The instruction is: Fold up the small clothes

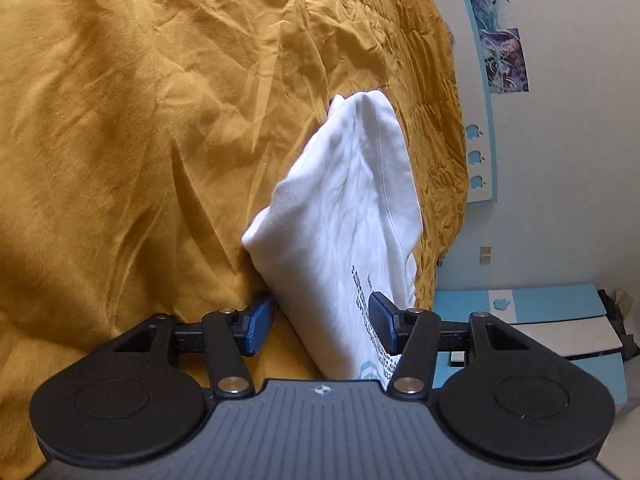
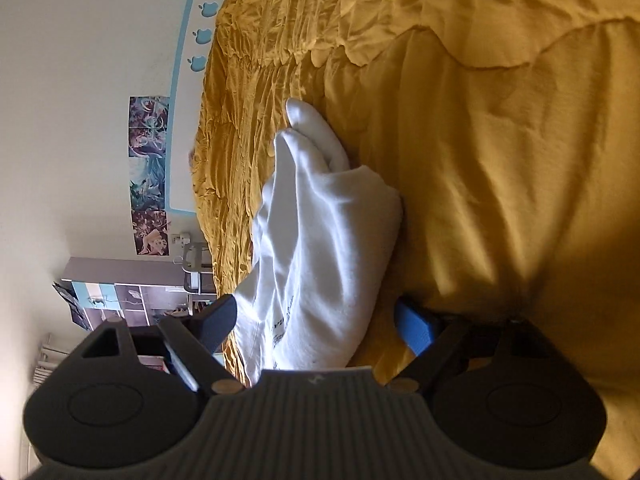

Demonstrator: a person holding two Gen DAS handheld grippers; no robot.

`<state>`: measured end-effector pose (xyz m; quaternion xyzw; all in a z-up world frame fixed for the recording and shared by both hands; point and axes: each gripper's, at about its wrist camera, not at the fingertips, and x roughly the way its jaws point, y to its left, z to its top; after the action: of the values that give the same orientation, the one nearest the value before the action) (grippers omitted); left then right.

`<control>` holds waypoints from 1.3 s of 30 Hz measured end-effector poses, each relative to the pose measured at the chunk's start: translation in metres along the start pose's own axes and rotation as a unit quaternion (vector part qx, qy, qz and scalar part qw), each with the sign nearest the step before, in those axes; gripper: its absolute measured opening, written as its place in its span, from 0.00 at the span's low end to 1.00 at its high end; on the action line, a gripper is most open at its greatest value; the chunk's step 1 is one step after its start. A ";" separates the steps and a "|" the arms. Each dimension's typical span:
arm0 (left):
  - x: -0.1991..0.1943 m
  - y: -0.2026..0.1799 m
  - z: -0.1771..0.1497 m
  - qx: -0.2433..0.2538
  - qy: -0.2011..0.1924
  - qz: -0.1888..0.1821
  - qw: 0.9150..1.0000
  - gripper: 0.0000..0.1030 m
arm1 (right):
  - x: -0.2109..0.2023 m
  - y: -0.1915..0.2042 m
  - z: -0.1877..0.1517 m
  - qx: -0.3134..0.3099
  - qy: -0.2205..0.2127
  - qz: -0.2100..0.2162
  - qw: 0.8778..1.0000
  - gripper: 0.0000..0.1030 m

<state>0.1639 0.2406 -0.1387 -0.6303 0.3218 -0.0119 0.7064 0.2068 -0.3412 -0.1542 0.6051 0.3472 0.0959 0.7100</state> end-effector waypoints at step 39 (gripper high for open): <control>-0.104 0.003 -0.017 0.090 -0.022 0.027 0.995 0.24 | -0.050 -0.003 -0.055 0.083 -0.033 0.017 0.996 0.17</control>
<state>0.0725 0.2703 -0.0952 -0.5552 0.3207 -0.0076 0.7673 0.1351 -0.3265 -0.1395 0.6704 0.3205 0.0589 0.6666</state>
